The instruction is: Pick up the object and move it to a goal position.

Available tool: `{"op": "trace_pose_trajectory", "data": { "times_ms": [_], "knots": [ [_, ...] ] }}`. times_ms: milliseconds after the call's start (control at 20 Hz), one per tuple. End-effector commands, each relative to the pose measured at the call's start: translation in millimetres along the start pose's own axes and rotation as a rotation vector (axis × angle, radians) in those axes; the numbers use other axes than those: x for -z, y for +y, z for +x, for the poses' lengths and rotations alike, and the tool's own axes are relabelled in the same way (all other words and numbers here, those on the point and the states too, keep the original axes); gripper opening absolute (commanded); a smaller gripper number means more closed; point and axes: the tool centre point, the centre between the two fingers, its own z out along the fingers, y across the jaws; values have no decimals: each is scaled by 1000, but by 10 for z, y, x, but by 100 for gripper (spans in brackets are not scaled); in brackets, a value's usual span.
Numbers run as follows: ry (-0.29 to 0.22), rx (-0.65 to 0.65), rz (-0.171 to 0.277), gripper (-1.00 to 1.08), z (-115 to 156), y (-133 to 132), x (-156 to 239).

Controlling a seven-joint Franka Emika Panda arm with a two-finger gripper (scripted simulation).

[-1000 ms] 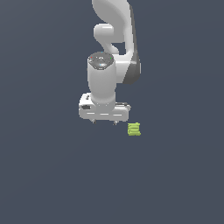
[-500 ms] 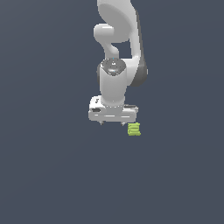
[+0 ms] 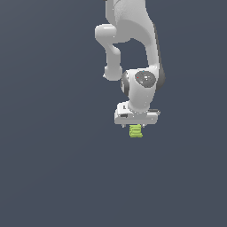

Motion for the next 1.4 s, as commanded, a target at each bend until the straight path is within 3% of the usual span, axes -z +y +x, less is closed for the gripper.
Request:
{"op": "trace_pose_trajectory", "data": {
  "times_ms": [0,400,1150,1200,1350],
  "knots": [
    [-3,6,1,100,-61,-143,-75],
    [-6,11,2,100,-93,-210,-137],
    [-6,11,2,100,-105,-228,-618],
    [-6,11,2,-100,-105,-228,-618],
    [-6,11,2,-100,-105,-228,-618]
  ]
}}
